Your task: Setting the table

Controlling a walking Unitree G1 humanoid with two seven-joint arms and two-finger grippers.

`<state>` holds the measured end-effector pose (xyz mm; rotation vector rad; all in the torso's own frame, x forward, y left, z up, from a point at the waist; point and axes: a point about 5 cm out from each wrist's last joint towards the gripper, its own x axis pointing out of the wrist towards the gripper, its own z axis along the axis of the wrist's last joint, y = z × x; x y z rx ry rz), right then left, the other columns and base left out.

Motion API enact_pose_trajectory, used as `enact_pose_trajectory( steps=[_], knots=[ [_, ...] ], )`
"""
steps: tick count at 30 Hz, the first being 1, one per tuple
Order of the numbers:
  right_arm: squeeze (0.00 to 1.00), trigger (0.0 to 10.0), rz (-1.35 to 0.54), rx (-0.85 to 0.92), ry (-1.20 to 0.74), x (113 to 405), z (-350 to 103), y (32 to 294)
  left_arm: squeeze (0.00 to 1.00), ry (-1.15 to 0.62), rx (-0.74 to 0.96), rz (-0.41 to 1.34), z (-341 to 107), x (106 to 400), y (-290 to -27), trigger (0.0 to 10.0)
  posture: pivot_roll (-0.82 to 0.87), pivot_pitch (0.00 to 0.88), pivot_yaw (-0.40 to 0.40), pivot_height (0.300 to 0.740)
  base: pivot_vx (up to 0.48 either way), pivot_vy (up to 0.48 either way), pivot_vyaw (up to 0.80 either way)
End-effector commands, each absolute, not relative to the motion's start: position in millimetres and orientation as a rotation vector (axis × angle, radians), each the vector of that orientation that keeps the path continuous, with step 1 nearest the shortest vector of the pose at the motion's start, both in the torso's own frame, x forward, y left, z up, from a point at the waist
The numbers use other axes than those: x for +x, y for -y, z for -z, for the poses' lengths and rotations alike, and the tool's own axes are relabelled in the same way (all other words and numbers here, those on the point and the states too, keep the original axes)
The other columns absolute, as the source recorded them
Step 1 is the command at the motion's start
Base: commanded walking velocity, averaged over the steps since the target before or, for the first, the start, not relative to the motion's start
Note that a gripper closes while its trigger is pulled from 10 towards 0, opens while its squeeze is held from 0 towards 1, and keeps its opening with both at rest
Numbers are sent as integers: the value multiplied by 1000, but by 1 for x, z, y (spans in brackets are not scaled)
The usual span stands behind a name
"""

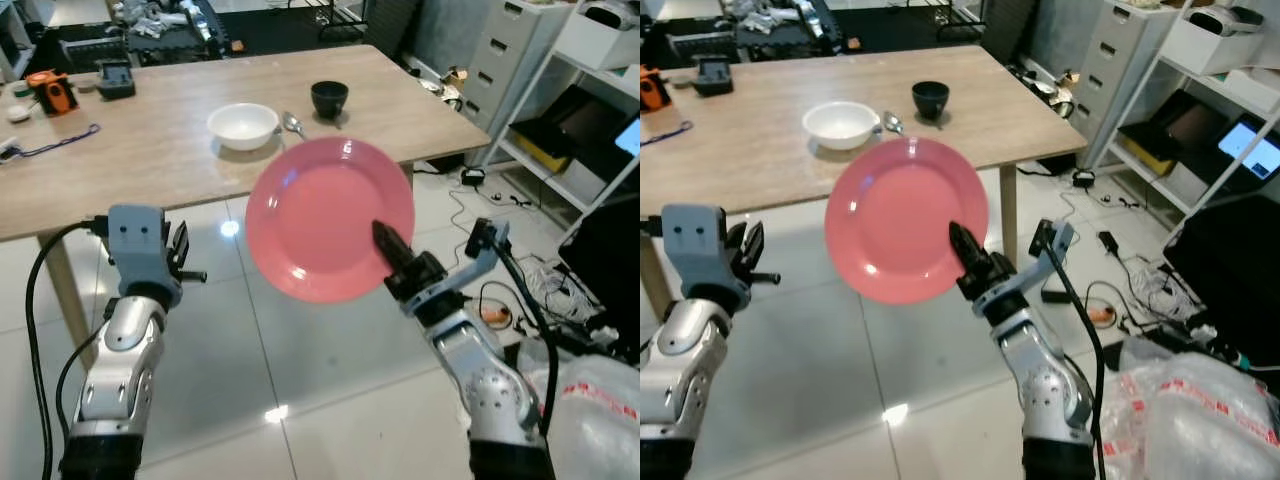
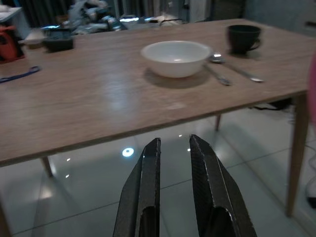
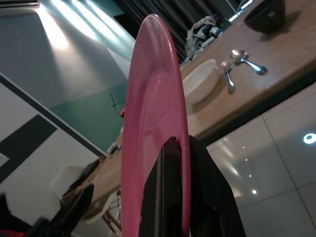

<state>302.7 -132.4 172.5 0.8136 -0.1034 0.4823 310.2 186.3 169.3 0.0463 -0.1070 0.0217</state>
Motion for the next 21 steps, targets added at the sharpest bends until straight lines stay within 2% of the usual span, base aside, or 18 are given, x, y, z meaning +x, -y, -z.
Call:
enact_pose_trajectory(
  steps=[1,21],
  knots=[
    [0,10000,-517,830,93,302,-175,120,0,86,59,-53,-166,307,-194,10000,-4,8,56,740,480,0,0],
    [0,10000,-496,859,71,297,-171,121,0,77,72,-29,-167,304,-188,10000,0,25,63,740,472,0,0]
  ],
)
